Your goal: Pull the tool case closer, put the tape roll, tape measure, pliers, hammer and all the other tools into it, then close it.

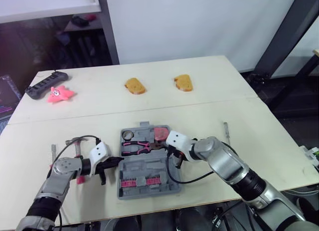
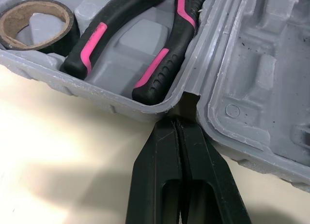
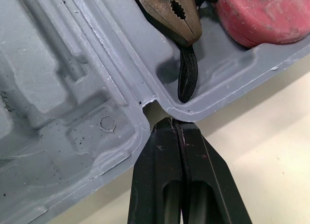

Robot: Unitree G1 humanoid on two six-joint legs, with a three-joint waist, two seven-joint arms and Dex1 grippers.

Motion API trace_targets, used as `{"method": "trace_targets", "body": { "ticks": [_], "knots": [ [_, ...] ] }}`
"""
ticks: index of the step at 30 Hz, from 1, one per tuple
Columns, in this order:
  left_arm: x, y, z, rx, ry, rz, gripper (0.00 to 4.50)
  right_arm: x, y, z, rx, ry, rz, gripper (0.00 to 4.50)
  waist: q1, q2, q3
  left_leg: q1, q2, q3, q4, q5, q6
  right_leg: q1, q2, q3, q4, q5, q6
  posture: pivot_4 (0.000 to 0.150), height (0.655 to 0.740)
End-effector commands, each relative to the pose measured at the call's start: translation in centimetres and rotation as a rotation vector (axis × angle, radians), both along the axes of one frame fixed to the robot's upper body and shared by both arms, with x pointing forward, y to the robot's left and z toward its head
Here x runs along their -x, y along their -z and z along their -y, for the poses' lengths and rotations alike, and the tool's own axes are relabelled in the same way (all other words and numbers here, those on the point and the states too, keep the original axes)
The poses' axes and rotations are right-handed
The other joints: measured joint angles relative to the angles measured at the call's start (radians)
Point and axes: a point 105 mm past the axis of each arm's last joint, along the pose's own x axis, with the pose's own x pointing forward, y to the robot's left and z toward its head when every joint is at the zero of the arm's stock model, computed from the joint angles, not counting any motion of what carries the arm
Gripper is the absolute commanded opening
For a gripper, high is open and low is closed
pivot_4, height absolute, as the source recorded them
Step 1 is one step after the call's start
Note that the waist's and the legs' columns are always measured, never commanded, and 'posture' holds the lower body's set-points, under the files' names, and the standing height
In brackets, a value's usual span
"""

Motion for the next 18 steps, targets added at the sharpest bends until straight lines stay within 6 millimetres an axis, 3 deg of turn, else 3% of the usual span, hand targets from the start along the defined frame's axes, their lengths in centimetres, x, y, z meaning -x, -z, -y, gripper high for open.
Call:
{"method": "trace_targets", "body": {
  "ticks": [1, 12, 18],
  "knots": [
    [1.2, 1.6, -0.4, -0.029, -0.005, -0.063, 0.05, 1.4, -0.3, -3.3, -0.062, -0.124, -0.012, 0.0, 0.0, 0.0, 0.0, 0.0, 0.0, 0.0, 0.0, 0.0, 0.0, 0.0, 0.0, 0.0, 0.0, 0.0, 0.0, 0.15, 0.74],
    [1.5, 1.7, -0.1, -0.021, -0.003, -0.067, 0.05, 2.0, 0.2, -2.9, -0.054, -0.116, -0.03, 0.0, 0.002, 0.0, 0.0, 0.0, 0.0, 0.001, 0.0, 0.0, 0.0, 0.0, 0.0, 0.0, 0.0, 0.0, 0.0, 0.15, 0.74],
    [1.8, 1.4, 0.8, 0.017, 0.028, -0.075, 0.05, 1.1, 0.0, -1.5, -0.042, -0.063, -0.003, 0.0, 0.002, 0.0, 0.0, 0.0, 0.0, 0.001, 0.0, 0.0, 0.0, 0.0, 0.0, 0.0, 0.0, 0.0, 0.0, 0.15, 0.74]
  ]
}}
